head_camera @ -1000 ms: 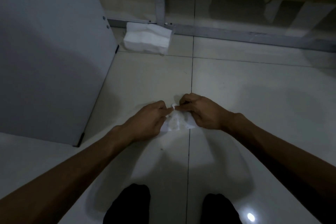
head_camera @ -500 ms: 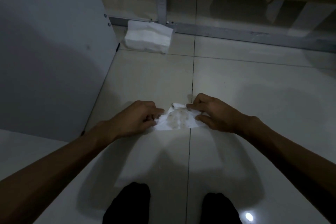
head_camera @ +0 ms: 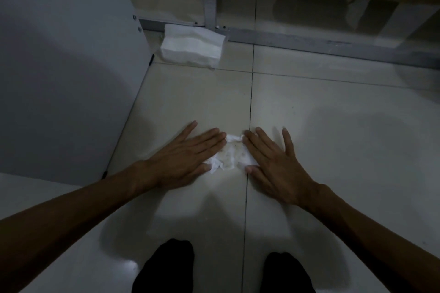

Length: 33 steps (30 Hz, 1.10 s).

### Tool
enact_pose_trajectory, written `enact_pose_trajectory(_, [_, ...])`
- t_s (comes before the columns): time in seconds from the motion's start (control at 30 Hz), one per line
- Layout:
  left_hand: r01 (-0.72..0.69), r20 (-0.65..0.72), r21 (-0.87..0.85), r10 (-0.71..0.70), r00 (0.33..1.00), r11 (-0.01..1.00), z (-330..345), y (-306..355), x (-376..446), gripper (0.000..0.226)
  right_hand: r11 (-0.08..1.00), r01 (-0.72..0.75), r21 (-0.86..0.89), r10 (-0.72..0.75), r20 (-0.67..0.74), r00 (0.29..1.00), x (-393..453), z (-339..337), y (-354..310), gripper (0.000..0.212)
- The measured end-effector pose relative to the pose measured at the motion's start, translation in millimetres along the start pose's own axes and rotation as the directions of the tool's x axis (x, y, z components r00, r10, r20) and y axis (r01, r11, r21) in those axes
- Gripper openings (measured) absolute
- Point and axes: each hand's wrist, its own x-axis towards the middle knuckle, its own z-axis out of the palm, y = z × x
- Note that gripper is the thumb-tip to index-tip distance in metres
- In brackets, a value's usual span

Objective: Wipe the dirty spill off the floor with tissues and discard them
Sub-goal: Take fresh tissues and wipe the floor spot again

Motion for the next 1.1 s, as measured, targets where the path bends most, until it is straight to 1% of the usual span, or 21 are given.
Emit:
enact_pose_trajectory(0.2, [0.065, -0.092, 0.02, -0.063, 0.994, 0.998, 9, 22, 1, 0.081, 1.0, -0.021, 0.006, 0.021, 0.022, 1.0, -3, 3, -3, 0.071])
enact_pose_trajectory(0.3, [0.113, -0.098, 0.025, -0.11, 0.989, 0.993, 10, 32, 5, 0.09, 0.999, -0.029, 0.024, 0.029, 0.005, 1.0, -3, 2, -6, 0.072])
enact_pose_trajectory(0.4, [0.165, -0.101, 0.019, -0.163, 0.982, 0.986, 11, 44, 13, 0.094, 0.998, -0.038, 0.049, 0.038, 0.002, 0.999, -3, 1, -9, 0.073])
enact_pose_trajectory(0.53, [0.246, -0.102, -0.045, -0.249, 0.963, 0.968, 11, 57, 24, 0.093, 0.996, -0.05, 0.072, 0.049, 0.013, 0.999, -3, 3, -12, 0.075])
enact_pose_trajectory(0.6, [0.282, -0.1, -0.044, -0.285, 0.953, 0.958, 11, 58, 21, 0.09, 0.995, -0.048, 0.087, 0.048, 0.01, 0.999, -3, 3, -11, 0.076])
enact_pose_trajectory(0.7, [0.358, -0.149, -0.052, -0.361, 0.92, 0.932, 12, 59, 2, 0.082, 0.993, -0.056, 0.104, 0.057, -0.01, 0.998, -5, 2, -4, 0.071])
enact_pose_trajectory(0.77, [0.329, -0.179, -0.087, -0.339, 0.923, 0.94, 17, 62, -18, 0.077, 0.992, -0.028, 0.125, 0.032, -0.029, 0.999, -8, 1, 5, 0.067])
enact_pose_trajectory(0.83, [0.243, -0.182, -0.091, -0.256, 0.949, 0.966, 23, 63, -41, 0.075, 0.99, 0.046, 0.133, -0.043, -0.024, 0.999, -12, 2, 16, 0.066])
enact_pose_trajectory(0.9, [0.185, -0.158, -0.077, -0.195, 0.968, 0.98, 25, 59, -58, 0.074, 0.986, 0.139, 0.086, -0.141, 0.01, 0.99, -16, 0, 30, 0.067])
enact_pose_trajectory(0.97, [0.158, -0.124, -0.078, -0.167, 0.978, 0.984, 25, 52, -66, 0.073, 0.974, 0.224, 0.037, -0.225, 0.041, 0.973, -17, -3, 43, 0.066])
enact_pose_trajectory(1.1, [0.105, -0.072, -0.025, -0.107, 0.992, 0.994, 19, 36, -66, 0.069, 0.942, 0.331, 0.059, -0.335, 0.077, 0.939, -12, -16, 65, 0.063])
